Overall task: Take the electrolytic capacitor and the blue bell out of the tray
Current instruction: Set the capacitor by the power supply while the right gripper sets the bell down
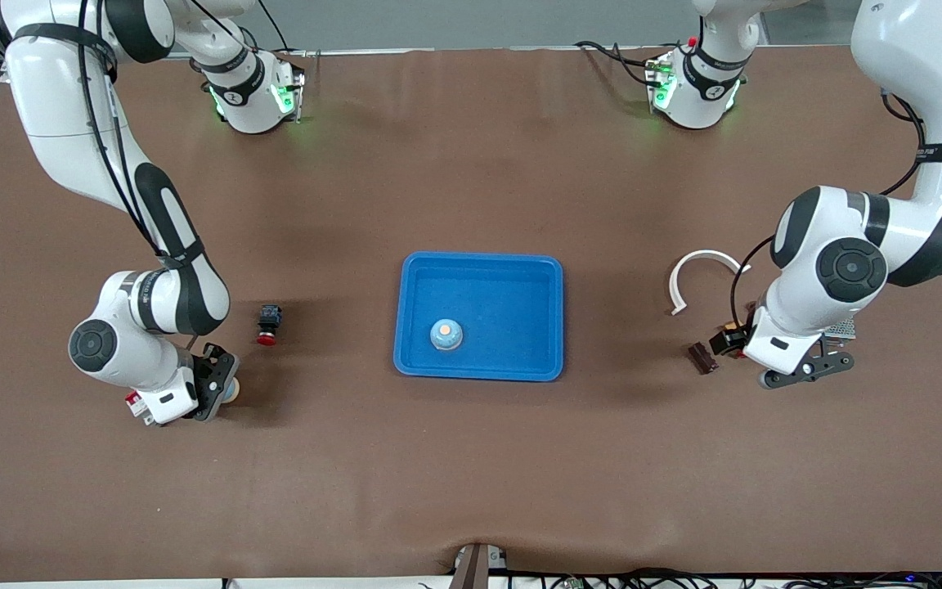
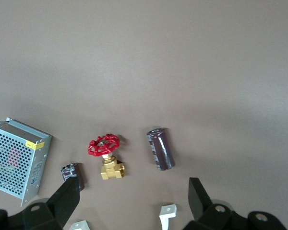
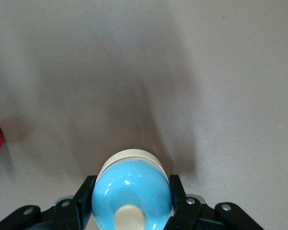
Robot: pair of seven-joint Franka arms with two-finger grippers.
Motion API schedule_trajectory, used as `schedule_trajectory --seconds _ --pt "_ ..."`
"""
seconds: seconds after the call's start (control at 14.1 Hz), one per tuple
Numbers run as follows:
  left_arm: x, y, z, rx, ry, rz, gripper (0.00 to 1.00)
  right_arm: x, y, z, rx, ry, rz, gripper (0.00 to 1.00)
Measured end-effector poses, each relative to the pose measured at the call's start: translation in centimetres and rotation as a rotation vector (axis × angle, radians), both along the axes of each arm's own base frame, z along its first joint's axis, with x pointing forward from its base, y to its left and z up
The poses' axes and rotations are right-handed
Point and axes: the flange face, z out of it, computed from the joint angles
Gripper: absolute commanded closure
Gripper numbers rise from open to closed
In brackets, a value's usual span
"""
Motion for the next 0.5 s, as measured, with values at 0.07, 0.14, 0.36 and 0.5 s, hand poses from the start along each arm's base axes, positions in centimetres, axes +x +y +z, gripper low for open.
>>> schedule_trajectory --seconds 0.07,0.14,0.36,0.5 --pt "0.1 -0.5 0.3 -0.004 -0.005 -0.007 0.0 0.0 0.0 -0.1 0.0 -0.001 0.0 0.32" --pt "0.1 -1.0 0.6 -0.008 -0.01 -0.014 0.0 0.0 0.0 -0.1 0.0 -0.001 0.0 0.03" --pt "0.4 -1.8 1.9 -0.01 -0.017 -0.023 0.0 0.1 -0.3 -0.1 0.0 -0.003 -0.004 0.0" --pt "0.6 -1.7 3.6 0.003 -0.007 -0.015 0.0 0.5 -0.6 0.4 0.0 -0.017 -0.009 0.0"
